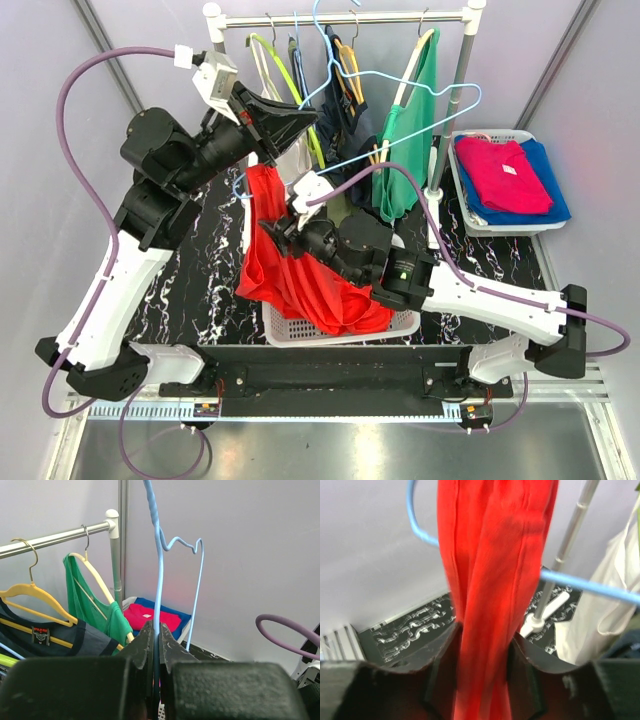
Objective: Remove the tank top from the hanger
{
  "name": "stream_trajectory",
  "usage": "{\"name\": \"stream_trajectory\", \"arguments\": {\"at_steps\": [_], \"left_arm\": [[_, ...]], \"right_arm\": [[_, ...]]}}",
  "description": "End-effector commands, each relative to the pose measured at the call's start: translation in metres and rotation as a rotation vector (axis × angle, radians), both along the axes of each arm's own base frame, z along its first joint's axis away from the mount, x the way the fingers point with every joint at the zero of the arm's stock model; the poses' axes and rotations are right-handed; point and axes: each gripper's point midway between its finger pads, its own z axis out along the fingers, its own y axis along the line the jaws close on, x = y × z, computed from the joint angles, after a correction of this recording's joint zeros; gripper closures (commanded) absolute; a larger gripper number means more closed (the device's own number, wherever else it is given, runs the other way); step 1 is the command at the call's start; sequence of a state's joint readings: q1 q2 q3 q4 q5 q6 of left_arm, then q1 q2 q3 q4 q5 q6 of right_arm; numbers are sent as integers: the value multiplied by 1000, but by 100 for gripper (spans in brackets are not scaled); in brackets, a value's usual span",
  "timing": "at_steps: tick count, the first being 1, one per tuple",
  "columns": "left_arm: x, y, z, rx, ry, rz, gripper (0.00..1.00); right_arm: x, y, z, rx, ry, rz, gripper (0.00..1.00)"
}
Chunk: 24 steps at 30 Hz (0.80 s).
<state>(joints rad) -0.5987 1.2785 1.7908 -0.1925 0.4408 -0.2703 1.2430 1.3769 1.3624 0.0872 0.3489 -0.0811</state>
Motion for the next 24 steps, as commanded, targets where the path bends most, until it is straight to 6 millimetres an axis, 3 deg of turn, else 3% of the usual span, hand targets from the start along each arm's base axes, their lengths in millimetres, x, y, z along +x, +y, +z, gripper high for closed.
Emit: {"name": "stream_trajectory", "arguments": {"at_steps": [1,2,4,12,20,24], "left_arm": [[-19,10,26,-60,-73,-10,100],[-19,10,25,-59,-73,-10,100],[-19,11,25,-58,-75,-6,100],[-19,11,21,-51,-73,-6,100],[-18,10,19,-49,-67,-9,100],[-21,11,22,-54,-74,-13,100]], "right_arm": [[-8,16,45,113,-49,16,59],[-12,20,51,119,-60,29,62],[-17,35,44,95,-63,46,67],[-53,71,42,63,-71,145,71],[-62,74,32,27,-64,171,72],[-60,76,6,-33,-36,166,73]]}}
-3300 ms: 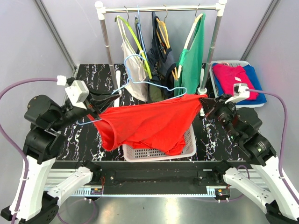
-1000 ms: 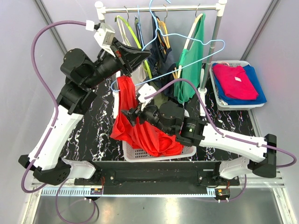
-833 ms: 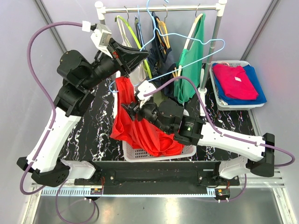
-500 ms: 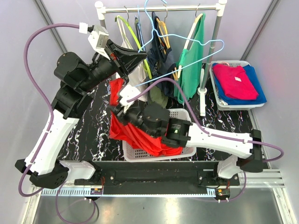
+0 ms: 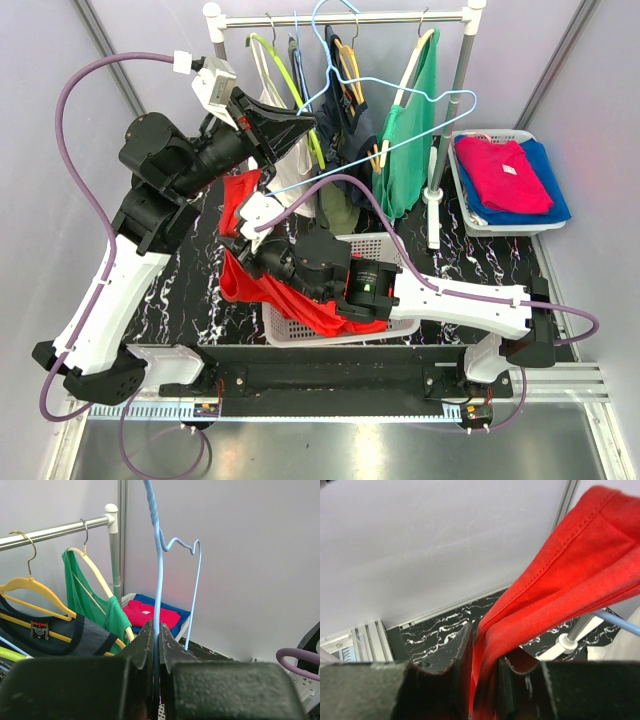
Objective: Remove the tank top from the hanger
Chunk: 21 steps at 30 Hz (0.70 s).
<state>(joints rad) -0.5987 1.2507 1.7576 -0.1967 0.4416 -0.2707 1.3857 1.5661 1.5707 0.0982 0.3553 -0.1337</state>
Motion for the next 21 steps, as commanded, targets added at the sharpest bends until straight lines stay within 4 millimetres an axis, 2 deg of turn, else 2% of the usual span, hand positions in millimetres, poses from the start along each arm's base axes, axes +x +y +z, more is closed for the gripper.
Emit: {"name": "stream_trajectory", "arguments": {"at_steps": [1,3,4,5,6,7,8,9,10,11,12,13,14,15,17,18,21], "left_arm": [[-16,8,29,-61,-86,-10,100],[-16,9,31,-61,-95,-5,100],[-18,10,34,-67,-101,-2,100],[-18,11,35,-67,-103,-1,100],[-18,11,35,-66,-105,-2,100],[-19,11,36,-68,-107,1,100],[-19,12,37,-70,-108,-1,100],[-20,12,38,-72,-111,-3,100],[-21,13,41,-75,-116,-3,100],[-22,12,41,-75,-116,-4,100],[-22,13,43,-78,-120,-3,100],[-22,14,45,-81,-123,2,100],[-22,14,45,-79,-123,-3,100],[-22,14,46,-82,-124,-2,100],[-23,13,45,-80,-122,-6,100],[-24,14,45,-80,-125,-7,100],[-23,12,44,-78,-121,-13,100]], "right_arm": [[-10,4,-24,-56,26,23,73],[-9,-3,-35,-85,38,6,73],[-8,-8,-50,-109,57,-7,73],[-7,-12,-57,-120,66,-18,73],[-7,-21,-56,-113,75,-33,73],[-5,-28,-76,-149,95,-54,73],[-4,-36,-86,-174,104,-75,73],[-3,-46,-84,-163,111,-93,73],[0,-56,-102,-189,129,-129,73],[2,-67,-112,-218,139,-153,73],[2,-80,-106,-195,143,-169,74],[6,-91,-115,-210,146,-202,74],[7,-98,-113,-202,145,-214,74],[9,-110,-101,-151,164,-229,74],[14,-125,-99,-140,162,-270,74],[18,-135,-89,-113,154,-288,74],[25,-140,-62,-62,119,-293,74]]}}
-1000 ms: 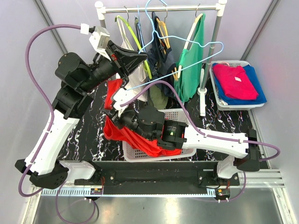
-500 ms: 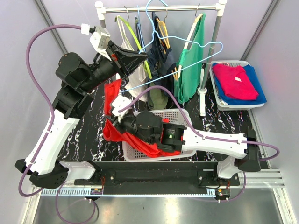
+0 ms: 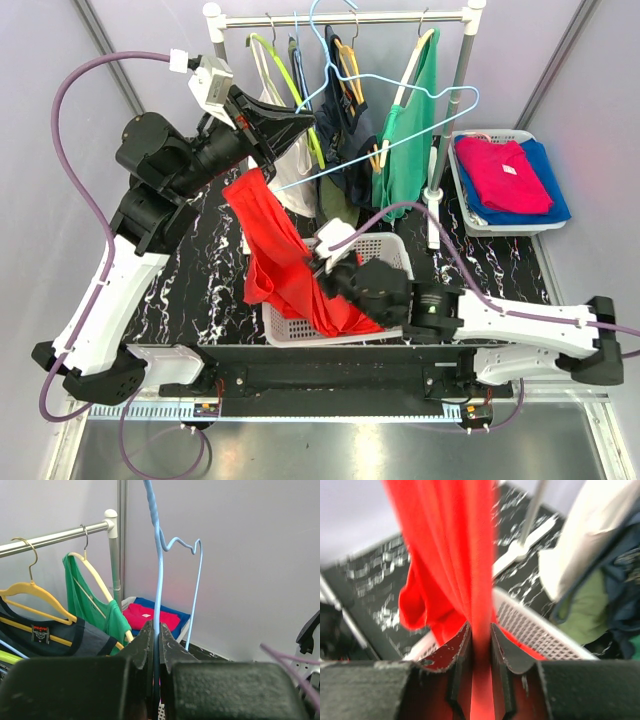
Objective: Remove the tank top from the hanger
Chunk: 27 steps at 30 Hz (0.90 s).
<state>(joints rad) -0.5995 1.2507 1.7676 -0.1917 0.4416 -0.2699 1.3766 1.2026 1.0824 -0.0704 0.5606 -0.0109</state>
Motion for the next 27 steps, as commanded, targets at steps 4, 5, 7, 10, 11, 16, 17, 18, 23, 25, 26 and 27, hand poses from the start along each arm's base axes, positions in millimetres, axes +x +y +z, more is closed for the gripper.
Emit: {"name": "stream_trajectory", "arguments": {"at_steps": [4,5,7,10,11,16,17,18,23,25,26,27], "left_arm": [[-22,11,41,-75,-107,-16,100],[-22,12,41,-75,-107,-14,100],[-23,12,43,-77,-112,-15,100],[-24,14,43,-75,-116,-12,100],[-25,14,42,-74,-116,-12,100],[-29,15,39,-62,-122,-18,100],[-29,15,38,-60,-122,-19,100],[-29,15,39,-61,-123,-21,100],[-29,14,40,-64,-119,-26,100],[-29,15,42,-63,-130,-20,100],[-29,15,41,-61,-132,-15,100],[-28,16,42,-63,-131,-6,100]], "right_arm": [[20,9,97,193,-124,-35,75],[22,24,92,170,-128,-23,75],[22,40,112,196,-153,8,75],[26,69,109,176,-164,31,54],[26,72,110,181,-170,31,46],[27,77,117,208,-189,35,29],[24,79,119,214,-188,51,29],[24,79,122,222,-191,52,28],[21,91,141,247,-216,88,28],[20,98,143,246,-221,110,28],[17,100,151,262,-224,128,28],[17,104,150,262,-223,136,28]]}}
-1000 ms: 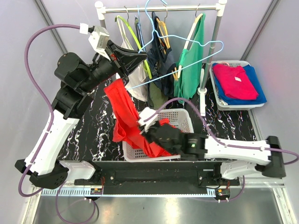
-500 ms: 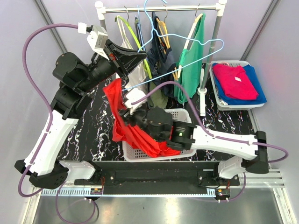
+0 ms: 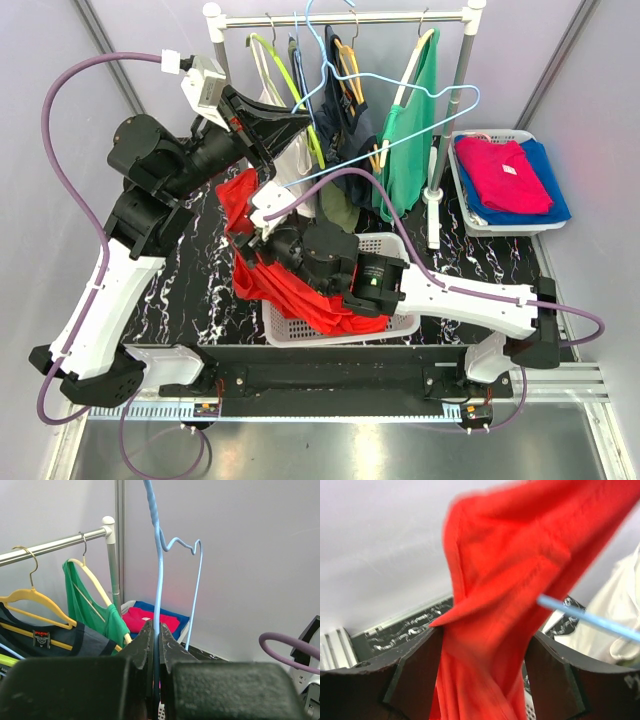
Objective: Remove the tank top from the hanger
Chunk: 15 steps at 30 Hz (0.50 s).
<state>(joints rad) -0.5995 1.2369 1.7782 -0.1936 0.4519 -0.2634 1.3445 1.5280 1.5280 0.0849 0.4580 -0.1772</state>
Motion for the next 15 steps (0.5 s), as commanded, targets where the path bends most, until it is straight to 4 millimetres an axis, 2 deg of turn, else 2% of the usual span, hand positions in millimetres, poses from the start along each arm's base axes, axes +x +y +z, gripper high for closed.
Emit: {"name": "stream_trajectory", "arguments": {"at_steps": [1,5,7,8,10,13,15], "left_arm": [[-19,13,34,-57,-108,2,100],[-21,12,33,-56,-104,-5,100],[-20,12,32,-54,-100,-3,100],[-19,12,32,-54,-100,-3,100],[-19,12,34,-55,-105,0,100],[-20,17,40,-68,-110,9,100],[-21,22,48,-94,-106,17,100]], "right_arm": [[-9,14,43,102,-48,73,28],[-11,20,44,120,-42,93,32],[-16,28,45,129,-39,132,39],[-19,30,47,132,-38,149,47],[-20,36,50,146,-27,156,54],[-25,39,53,141,-40,190,78],[-29,38,58,153,-45,215,89]]}}
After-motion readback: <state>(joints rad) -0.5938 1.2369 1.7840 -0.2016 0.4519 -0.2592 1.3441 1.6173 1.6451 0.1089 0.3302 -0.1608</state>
